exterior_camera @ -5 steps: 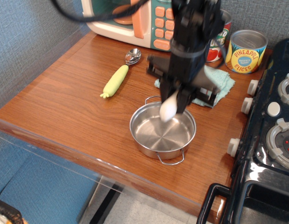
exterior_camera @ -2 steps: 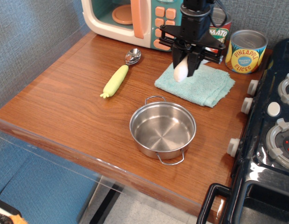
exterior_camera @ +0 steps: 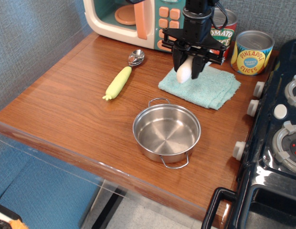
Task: Move mushroom to napkin, pointed up.
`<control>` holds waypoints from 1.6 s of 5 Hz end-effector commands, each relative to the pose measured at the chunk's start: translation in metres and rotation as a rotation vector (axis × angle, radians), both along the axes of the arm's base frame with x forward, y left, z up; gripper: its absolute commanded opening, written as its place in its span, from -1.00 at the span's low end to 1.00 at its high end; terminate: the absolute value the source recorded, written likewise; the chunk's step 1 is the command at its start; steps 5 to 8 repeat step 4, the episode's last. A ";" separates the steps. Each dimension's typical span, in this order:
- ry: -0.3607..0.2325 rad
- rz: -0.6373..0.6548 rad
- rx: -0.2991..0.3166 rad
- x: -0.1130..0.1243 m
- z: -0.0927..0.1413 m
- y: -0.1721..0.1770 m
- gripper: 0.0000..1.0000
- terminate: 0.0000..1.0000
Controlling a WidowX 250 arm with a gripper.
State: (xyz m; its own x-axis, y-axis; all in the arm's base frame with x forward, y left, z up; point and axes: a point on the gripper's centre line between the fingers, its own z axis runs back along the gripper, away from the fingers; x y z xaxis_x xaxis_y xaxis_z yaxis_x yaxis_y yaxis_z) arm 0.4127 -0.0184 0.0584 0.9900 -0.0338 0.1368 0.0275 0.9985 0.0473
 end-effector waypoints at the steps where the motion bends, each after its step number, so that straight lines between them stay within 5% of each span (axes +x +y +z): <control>1: 0.011 -0.041 0.054 0.016 0.031 -0.009 1.00 -1.00; 3: -0.022 -0.067 0.068 0.012 0.046 -0.010 1.00 -1.00; 4: -0.022 -0.067 0.068 0.012 0.046 -0.010 1.00 1.00; 8: -0.022 -0.067 0.068 0.012 0.046 -0.010 1.00 1.00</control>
